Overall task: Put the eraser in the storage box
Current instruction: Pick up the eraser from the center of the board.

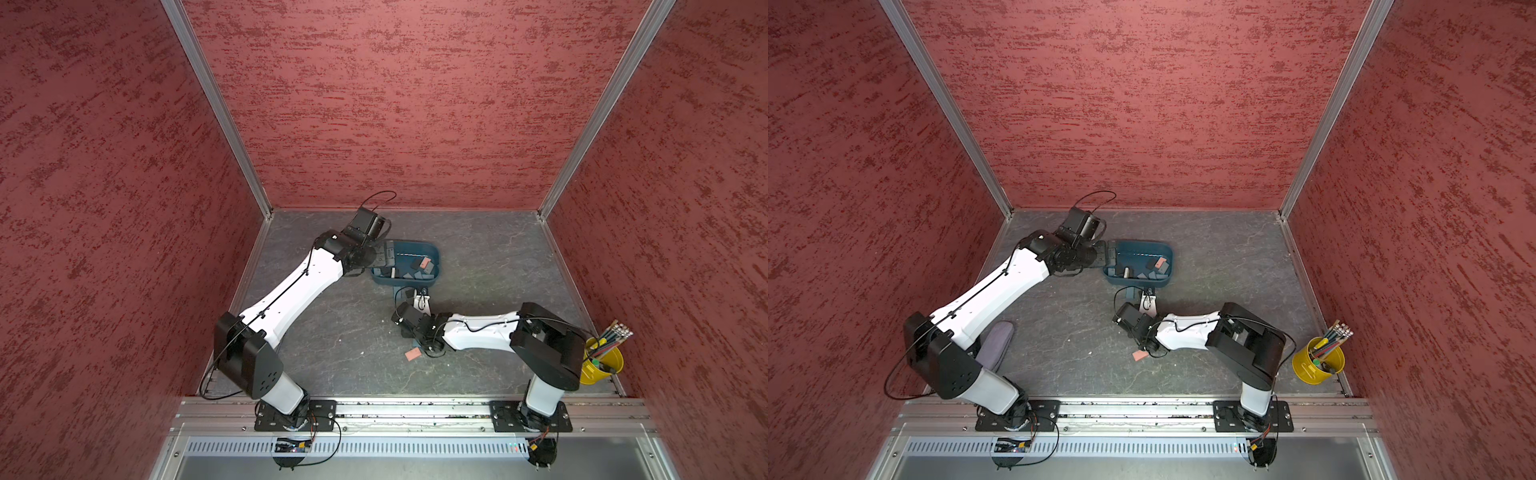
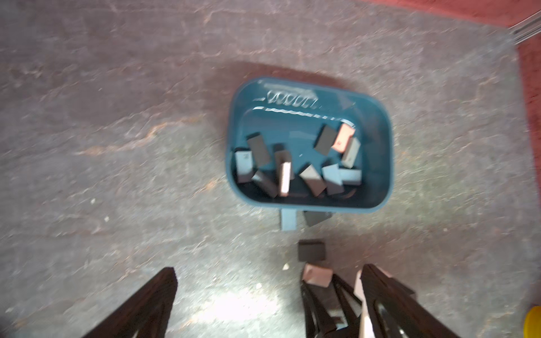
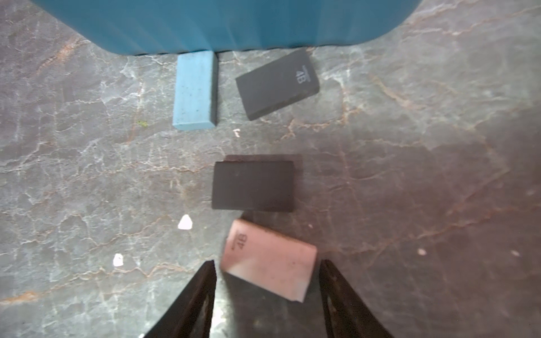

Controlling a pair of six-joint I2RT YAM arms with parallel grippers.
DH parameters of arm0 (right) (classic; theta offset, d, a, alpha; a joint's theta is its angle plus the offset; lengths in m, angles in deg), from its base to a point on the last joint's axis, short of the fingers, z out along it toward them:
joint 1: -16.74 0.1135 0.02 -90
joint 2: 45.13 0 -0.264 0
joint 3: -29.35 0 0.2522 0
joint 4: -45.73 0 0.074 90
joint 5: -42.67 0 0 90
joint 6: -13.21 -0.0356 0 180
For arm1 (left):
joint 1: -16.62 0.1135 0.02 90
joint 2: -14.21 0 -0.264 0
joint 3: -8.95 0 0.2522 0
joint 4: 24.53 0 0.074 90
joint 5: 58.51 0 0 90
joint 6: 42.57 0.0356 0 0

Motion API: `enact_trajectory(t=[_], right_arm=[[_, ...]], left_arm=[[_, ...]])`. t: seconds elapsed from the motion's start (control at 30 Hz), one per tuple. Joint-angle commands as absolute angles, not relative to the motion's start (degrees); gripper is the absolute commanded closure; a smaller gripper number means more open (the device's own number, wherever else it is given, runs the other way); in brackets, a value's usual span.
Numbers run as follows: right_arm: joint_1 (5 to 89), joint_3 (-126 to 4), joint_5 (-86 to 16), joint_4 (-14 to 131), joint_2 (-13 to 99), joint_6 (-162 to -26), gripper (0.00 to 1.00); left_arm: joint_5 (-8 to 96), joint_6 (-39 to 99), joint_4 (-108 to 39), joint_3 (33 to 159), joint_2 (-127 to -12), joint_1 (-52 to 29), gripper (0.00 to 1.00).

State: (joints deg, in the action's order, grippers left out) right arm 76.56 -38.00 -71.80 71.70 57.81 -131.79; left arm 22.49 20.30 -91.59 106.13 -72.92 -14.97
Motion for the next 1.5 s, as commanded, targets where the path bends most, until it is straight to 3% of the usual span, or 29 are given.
enact_trajectory(t=[0.0, 0.57, 1.13, 1.47], right_arm=[[77.4, -38.6, -69.9, 74.9, 60.1, -135.4, 0.45], [77.5, -41.5, -71.7, 78.3, 64.0, -138.6, 0.5], [77.6, -44.7, -71.9, 80.0, 67.6, -137.5, 0.48], [77.6, -44.2, -71.8, 79.4, 67.2, -136.7, 0.56]], left_arm=[[20.6, 21.6, -94.1, 103.5, -71.0, -14.1, 0.0], [23.4, 24.9, -94.2, 95.9, -68.9, -10.9, 0.0], [24.5, 24.7, -93.4, 95.0, -68.3, -10.2, 0.0], [25.0, 24.6, -93.3, 94.7, -68.4, -9.9, 0.0]])
